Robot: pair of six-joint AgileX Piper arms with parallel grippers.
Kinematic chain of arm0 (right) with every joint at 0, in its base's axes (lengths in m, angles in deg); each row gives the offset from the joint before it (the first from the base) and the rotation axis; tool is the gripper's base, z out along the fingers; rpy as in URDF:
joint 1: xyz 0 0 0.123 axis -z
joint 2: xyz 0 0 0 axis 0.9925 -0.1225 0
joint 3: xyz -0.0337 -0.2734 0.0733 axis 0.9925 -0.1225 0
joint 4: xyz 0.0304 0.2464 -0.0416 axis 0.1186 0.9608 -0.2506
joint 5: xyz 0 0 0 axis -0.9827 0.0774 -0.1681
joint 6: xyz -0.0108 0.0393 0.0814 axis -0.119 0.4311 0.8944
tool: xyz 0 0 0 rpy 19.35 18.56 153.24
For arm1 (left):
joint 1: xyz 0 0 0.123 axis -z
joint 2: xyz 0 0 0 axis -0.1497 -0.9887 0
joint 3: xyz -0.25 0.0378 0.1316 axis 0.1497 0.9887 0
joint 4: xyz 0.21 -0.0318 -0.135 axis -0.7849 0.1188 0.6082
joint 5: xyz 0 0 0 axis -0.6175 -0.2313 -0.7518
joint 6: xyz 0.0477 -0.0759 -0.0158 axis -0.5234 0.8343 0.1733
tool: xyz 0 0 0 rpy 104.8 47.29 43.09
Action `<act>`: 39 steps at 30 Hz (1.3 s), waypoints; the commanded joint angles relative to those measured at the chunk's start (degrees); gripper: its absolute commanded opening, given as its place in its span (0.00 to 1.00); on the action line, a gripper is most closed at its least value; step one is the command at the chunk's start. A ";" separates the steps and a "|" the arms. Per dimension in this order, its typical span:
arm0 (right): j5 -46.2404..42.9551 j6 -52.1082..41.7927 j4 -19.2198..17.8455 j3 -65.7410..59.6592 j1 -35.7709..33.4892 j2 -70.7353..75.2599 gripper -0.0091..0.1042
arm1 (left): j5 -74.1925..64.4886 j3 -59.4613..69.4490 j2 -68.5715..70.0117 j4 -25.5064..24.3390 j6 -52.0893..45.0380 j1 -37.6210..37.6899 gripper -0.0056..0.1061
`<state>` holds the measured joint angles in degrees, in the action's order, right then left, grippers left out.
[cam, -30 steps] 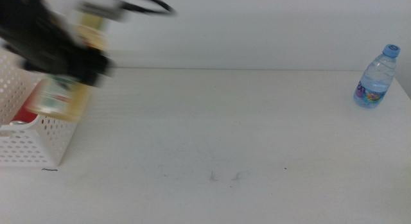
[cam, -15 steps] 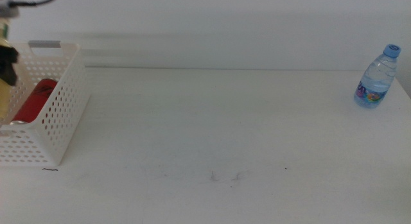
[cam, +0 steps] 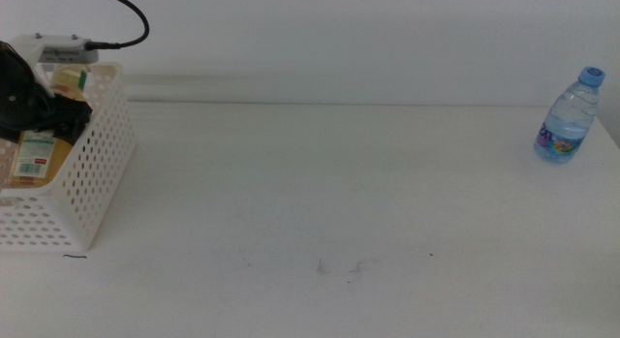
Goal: Use arms to grab the bottles and put them into the dustbin to the left of the table.
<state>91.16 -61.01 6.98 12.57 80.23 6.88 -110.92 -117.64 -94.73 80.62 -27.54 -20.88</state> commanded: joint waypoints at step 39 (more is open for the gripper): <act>-0.56 -0.13 -0.67 -0.18 0.41 0.23 0.80 | -4.60 5.02 52.48 23.67 -10.51 34.53 0.89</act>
<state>91.16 -61.01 6.98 12.57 80.23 6.88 -116.55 -112.84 -42.27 104.86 -39.10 13.12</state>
